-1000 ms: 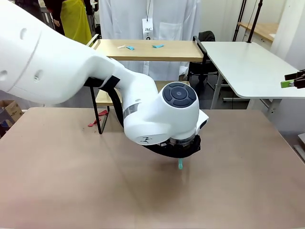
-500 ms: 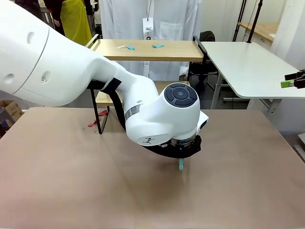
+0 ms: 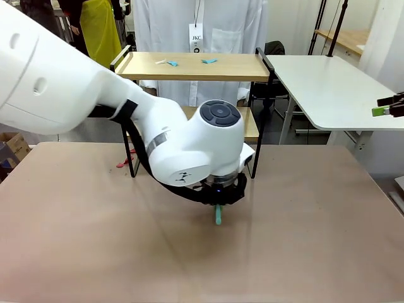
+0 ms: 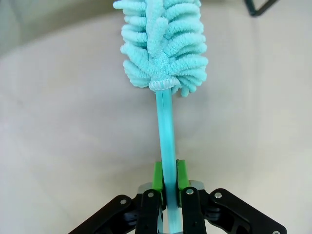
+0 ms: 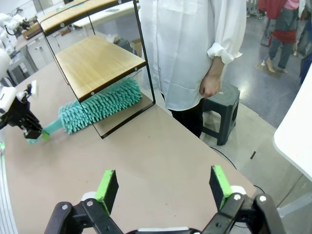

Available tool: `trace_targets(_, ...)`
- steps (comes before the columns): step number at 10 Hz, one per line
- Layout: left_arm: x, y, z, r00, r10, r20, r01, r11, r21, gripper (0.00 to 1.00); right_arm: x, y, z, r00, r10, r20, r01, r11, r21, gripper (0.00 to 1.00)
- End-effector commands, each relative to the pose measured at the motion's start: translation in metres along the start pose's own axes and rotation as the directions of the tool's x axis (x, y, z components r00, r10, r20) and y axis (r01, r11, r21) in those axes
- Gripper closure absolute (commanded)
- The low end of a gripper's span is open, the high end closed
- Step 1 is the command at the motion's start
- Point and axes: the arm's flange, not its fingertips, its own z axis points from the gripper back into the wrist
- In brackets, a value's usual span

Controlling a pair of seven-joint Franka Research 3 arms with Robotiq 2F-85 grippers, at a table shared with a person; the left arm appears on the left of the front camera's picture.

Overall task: Clean the shelf.
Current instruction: Clean the specific section of the Shelf indicated by the human with the Duster.

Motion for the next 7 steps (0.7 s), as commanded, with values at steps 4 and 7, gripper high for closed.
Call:
trace_targets(4,-0.007,0.072,0.009,0.995,0.070,-0.075,-0.060,0.991,0.122,0.87,0.002,0.001,0.000,1.000,0.004,0.002,-0.004,1.000,0.001,0.00)
trace_targets(7,-0.018,0.110,0.010,0.987,0.137,-0.080,-0.117,0.969,0.218,0.87,0.002,0.001,0.000,1.000,0.004,0.002,-0.004,1.000,0.001,0.00)
